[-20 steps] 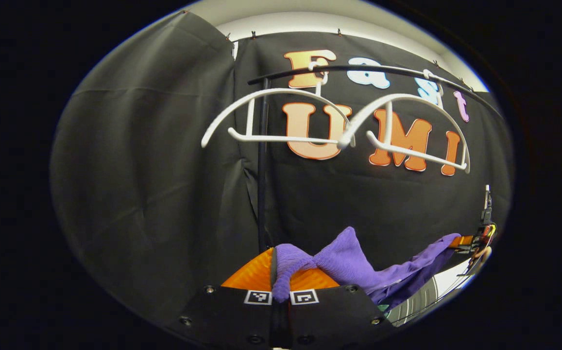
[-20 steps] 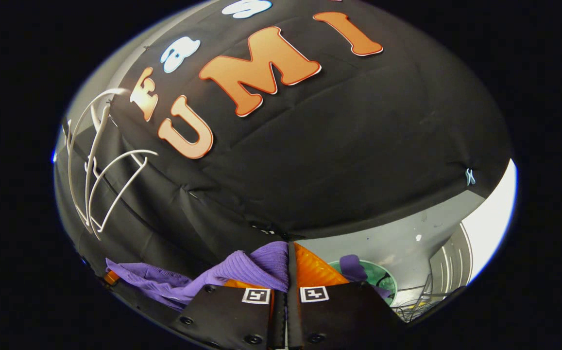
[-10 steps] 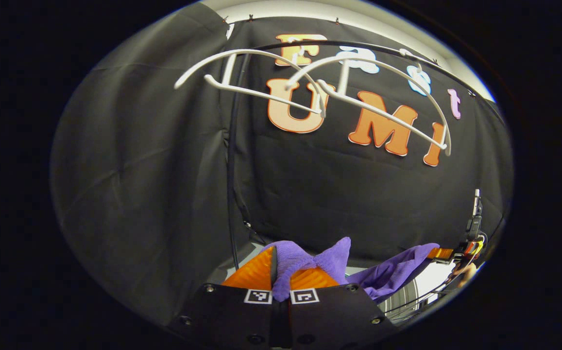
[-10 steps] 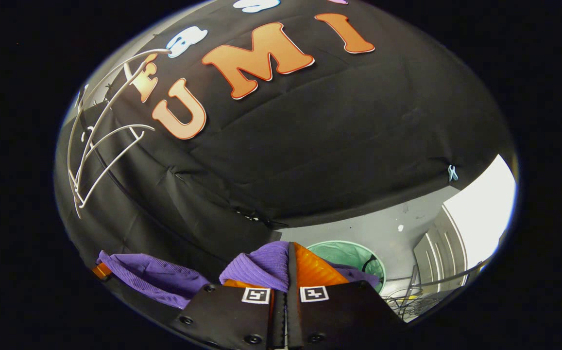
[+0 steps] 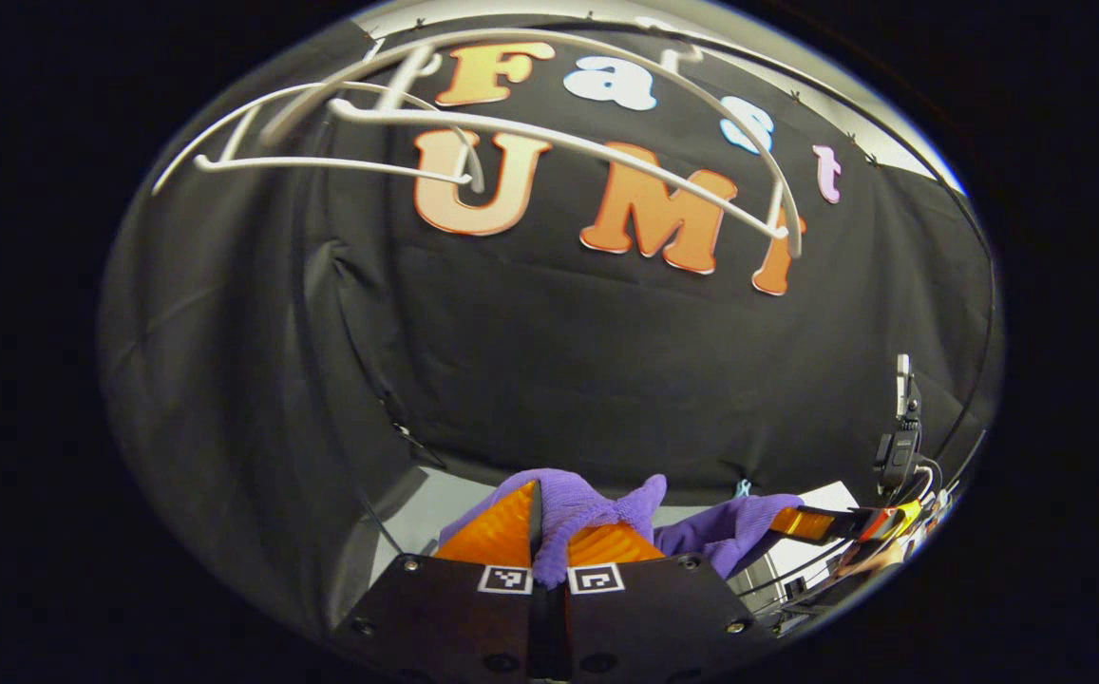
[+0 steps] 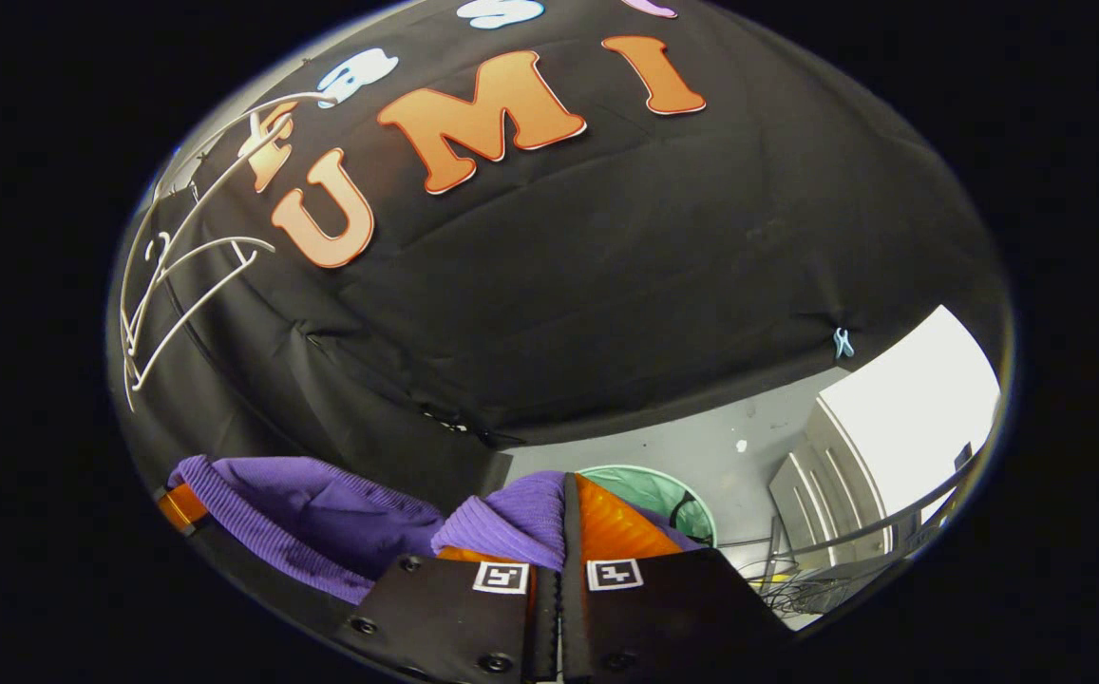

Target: Grasp the clothes on the hanger with both hands and then place them into the laundry hamper below.

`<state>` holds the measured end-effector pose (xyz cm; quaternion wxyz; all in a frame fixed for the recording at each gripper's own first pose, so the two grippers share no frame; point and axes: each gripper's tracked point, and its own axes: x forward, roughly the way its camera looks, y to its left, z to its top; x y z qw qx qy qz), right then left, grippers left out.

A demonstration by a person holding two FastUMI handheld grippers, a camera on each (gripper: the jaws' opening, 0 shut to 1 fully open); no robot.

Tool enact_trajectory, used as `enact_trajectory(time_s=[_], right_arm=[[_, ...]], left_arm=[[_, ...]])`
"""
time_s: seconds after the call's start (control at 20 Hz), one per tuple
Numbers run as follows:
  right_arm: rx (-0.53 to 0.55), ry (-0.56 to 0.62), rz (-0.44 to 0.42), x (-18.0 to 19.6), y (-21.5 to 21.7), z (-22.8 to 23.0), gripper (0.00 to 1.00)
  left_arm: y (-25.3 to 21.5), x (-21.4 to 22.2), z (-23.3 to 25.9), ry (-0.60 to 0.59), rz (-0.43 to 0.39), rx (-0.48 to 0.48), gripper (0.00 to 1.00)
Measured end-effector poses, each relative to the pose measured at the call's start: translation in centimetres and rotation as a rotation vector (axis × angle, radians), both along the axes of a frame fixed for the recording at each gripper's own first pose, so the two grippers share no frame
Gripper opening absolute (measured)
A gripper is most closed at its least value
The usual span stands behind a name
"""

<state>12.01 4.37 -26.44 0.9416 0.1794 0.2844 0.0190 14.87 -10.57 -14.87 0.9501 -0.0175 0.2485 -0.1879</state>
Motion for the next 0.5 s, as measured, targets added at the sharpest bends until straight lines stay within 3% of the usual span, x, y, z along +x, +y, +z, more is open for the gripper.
enact_trajectory(time_s=[0.2,0.5], right_arm=[[-0.051,0.044,-0.004,0.1,-0.6,-2.7,0.09],[-0.162,0.177,0.004,0.8,-1.5,-10.5,0.09]], left_arm=[[-4.3,0.9,-3.1,0.070,-0.064,0.039,0.00],[-6.0,1.5,-12.2,0.245,-0.054,0.170,0.00]])
